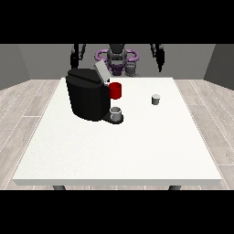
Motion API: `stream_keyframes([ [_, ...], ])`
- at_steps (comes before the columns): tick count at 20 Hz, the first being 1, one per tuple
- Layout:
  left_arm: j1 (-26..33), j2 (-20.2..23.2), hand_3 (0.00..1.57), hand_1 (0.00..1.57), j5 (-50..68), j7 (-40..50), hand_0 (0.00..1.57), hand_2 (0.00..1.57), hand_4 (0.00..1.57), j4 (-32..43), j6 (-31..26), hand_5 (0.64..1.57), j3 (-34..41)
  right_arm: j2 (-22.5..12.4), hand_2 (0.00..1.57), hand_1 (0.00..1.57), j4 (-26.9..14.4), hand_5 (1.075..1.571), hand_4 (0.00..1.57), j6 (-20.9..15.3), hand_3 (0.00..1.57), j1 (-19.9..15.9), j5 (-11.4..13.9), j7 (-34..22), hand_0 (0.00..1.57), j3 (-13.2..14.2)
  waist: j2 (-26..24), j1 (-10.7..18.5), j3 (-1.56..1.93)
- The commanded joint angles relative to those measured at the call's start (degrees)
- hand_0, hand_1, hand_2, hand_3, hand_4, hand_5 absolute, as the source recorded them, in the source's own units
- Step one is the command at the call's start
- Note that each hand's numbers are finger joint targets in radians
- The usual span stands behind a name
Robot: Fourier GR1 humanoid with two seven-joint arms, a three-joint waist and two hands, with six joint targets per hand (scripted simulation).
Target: Insert the coffee pod into the coffee machine and close the lid
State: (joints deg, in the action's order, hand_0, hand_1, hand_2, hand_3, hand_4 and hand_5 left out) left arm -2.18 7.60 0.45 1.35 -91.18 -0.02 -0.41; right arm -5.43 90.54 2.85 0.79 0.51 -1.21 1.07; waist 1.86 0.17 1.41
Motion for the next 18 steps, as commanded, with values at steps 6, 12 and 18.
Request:
stream_keyframes([
  [6,1.79,0.54,0.00,0.00,5.97,-13.25,0.00,0.00,0.27,4.50,-7.03,1.571,4.38,2.32,0.00,0.00,-0.74,1.571,0.13,-1.83,0.00,0.66,1.02,0.45,0.00,-0.77,-1.63,-0.14,-1.43],
  [12,-1.06,7.99,0.00,0.00,1.49,-11.26,0.00,0.00,0.21,3.39,-9.31,1.571,5.73,4.24,0.00,0.00,-3.69,1.571,0.14,-7.32,0.00,-1.21,-0.66,10.85,0.00,5.72,-0.49,-0.62,-1.39],
  [18,-8.34,12.23,0.00,0.00,-0.21,-7.35,0.00,0.00,0.00,12.45,-9.96,1.571,9.35,3.74,0.00,0.00,-1.78,1.571,0.18,-7.01,0.00,-3.14,-0.68,8.33,0.00,3.11,2.19,-4.36,-1.41],
])
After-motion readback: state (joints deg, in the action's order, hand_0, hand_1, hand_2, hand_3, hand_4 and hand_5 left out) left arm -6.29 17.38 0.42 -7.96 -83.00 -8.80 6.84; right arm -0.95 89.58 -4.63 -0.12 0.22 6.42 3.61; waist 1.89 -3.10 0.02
